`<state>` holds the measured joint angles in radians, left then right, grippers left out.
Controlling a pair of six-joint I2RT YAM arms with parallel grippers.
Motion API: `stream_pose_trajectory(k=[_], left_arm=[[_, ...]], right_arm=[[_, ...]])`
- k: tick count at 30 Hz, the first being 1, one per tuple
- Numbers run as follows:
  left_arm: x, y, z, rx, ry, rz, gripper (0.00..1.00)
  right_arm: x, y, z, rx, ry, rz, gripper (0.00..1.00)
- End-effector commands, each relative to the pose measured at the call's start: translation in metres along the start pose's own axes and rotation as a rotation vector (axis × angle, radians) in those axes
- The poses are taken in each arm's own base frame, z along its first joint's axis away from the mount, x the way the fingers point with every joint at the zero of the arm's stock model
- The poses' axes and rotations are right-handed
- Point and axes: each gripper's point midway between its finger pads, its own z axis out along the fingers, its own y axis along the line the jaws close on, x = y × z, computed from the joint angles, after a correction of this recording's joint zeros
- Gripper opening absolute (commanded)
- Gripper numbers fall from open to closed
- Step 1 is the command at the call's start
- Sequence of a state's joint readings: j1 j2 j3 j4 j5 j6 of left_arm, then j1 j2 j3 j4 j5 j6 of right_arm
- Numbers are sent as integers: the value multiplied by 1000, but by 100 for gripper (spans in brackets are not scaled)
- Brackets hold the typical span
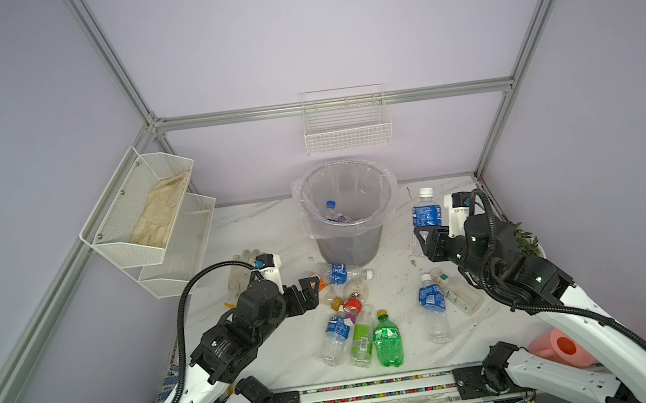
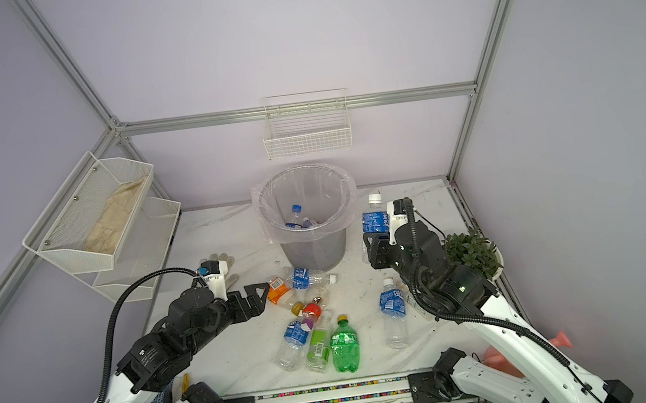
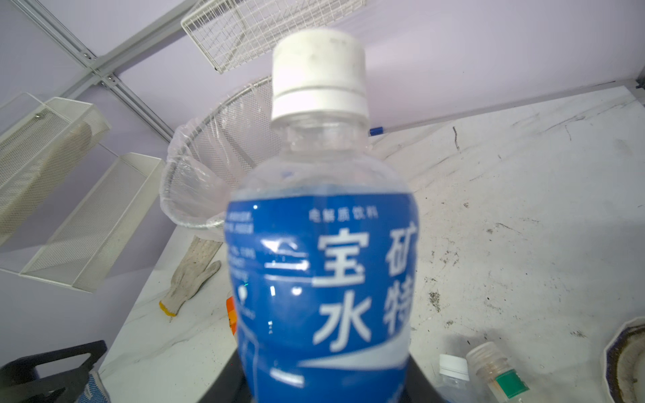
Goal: Throw the plastic bottles in the bin
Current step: 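Lift the blue-labelled bottle with the right gripper and carry it over the bin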
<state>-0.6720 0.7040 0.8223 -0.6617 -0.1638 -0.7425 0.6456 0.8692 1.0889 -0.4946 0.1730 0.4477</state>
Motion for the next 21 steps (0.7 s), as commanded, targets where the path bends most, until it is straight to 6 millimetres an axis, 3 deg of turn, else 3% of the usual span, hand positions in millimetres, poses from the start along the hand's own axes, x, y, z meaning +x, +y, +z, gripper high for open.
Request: stream_pose_trajectory(k=[1, 21], left_arm=[[11, 4, 10, -11, 23, -5, 100], [34, -4, 39, -35, 105, 45, 100]], right_arm=[[-24, 14, -18, -75, -75, 11, 33], [-70, 47, -82, -299, -270, 17, 33]])
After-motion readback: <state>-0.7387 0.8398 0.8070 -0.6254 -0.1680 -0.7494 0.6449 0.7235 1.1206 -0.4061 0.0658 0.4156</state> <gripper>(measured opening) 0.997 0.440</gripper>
